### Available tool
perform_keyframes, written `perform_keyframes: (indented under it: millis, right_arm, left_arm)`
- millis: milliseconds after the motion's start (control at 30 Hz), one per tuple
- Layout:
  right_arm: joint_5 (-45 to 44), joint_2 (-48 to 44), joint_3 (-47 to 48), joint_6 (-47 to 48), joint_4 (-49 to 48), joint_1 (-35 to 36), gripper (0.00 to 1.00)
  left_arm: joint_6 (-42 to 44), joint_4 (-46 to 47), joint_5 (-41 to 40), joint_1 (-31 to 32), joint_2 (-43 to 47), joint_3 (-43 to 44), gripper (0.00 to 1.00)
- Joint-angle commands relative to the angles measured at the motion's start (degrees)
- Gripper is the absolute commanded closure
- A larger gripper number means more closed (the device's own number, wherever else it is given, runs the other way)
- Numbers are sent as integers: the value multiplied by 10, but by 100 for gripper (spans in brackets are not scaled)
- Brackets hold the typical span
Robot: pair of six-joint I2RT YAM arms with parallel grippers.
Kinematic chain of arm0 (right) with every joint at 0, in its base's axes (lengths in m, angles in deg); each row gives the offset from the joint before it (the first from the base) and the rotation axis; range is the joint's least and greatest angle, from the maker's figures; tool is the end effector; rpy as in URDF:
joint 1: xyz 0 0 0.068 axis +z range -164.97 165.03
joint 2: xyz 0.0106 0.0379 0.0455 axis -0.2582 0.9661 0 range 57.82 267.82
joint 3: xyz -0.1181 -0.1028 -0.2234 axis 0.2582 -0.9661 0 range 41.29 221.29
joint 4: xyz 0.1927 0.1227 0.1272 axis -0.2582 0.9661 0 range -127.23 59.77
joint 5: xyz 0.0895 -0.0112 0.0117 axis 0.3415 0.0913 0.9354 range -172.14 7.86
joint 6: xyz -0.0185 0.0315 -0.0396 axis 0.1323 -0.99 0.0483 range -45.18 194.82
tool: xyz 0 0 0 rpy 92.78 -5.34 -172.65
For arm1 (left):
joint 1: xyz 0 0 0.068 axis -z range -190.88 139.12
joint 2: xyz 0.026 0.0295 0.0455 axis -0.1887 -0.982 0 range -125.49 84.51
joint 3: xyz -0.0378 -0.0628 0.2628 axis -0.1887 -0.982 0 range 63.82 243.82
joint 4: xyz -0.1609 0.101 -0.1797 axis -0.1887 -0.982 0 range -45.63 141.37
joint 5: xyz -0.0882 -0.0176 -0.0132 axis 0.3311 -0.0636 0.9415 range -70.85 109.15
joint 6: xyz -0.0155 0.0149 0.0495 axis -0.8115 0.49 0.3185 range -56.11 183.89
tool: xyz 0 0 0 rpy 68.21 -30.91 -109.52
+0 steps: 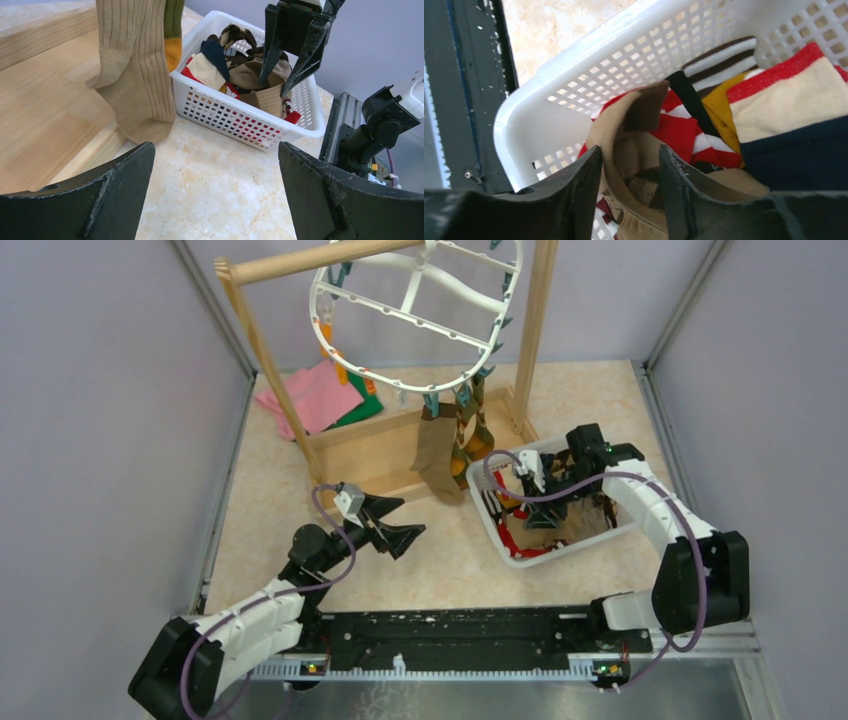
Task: Clip the socks to the hanger
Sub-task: Pick up the sock from the bin.
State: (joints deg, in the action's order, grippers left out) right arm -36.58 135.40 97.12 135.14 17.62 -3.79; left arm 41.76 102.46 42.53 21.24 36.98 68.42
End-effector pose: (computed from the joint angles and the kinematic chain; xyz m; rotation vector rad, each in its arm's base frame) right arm 0.2267 0.0705 0.2400 -1.5500 1.9438 0.8273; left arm 0.1344 -0.1011 0.2004 0.4834 1.4516 -1.0567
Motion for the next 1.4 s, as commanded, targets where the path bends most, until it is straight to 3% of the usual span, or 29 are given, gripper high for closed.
perform_keyframes:
  millis: [0, 100, 167, 533, 833, 900, 1067, 1367]
  right_arm:
    - [26, -2, 41, 21, 37, 13, 65]
    - [32, -17, 52, 17, 40, 13, 91]
    - [32, -33, 54, 9, 35, 12, 100]
    - [101, -118, 87, -36, 20, -35, 100]
    - [183, -107, 158, -54, 40, -48, 100]
    - [186, -91, 190, -49, 62, -48, 100]
    - [211, -81, 239, -55, 84, -48, 100]
    - [287, -119, 185, -90, 11, -48, 100]
  left_arm:
    - [-16, 56, 23, -1, -7, -3, 1]
    - [-31, 68, 31, -1, -15, -3, 1]
    - [-43, 82, 36, -1, -22, -4, 1]
    - [-174, 258, 130, -1, -174, 20, 1]
    - [-389, 465, 264, -1, -349, 115, 1]
    - [-436, 511, 266, -1, -381, 123, 1]
    - [-475, 515, 244, 5, -404, 127, 1]
    - [-463, 515, 185, 17, -352, 102, 1]
